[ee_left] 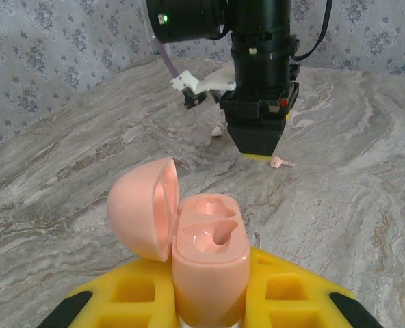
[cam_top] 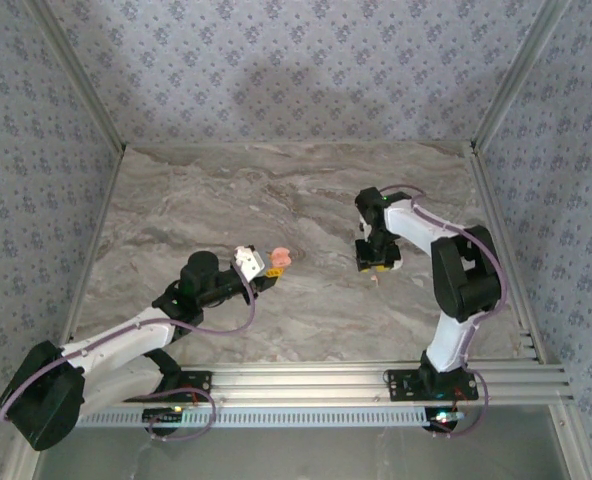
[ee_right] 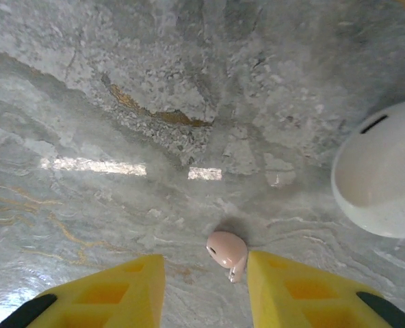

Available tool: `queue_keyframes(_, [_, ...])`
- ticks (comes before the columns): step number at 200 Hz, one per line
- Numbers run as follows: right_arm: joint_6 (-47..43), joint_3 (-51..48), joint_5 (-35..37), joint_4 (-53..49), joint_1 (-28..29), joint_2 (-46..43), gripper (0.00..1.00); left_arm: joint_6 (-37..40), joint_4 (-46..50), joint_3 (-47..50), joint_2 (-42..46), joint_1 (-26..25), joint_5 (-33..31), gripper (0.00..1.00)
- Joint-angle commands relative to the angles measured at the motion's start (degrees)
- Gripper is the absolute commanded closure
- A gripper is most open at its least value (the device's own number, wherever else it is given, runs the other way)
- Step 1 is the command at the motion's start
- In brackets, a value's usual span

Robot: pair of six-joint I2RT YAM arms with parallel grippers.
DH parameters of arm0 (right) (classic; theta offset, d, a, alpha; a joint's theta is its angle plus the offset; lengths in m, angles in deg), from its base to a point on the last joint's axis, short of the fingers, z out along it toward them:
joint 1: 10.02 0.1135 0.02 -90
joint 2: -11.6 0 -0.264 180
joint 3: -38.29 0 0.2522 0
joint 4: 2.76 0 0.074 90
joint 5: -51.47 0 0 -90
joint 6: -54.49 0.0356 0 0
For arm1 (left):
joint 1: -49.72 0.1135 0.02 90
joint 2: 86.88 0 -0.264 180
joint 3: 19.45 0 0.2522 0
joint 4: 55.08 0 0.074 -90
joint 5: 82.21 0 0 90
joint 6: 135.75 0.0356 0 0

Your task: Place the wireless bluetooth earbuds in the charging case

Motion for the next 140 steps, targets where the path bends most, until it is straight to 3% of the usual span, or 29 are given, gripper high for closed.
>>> queue_keyframes(1, [-1.1, 1.8, 2.5, -3.3, 0.5, 2.2, 0.63, 0.7, 0.3, 0.1, 1.3, 0.3, -0.2, 0.81])
queue_keyframes(140, [0.7, 0.9, 2.6, -3.2, 0.7, 4.7, 0.68, 1.0, 0.6, 0.1, 1.6, 0.4, -0.5, 0.81])
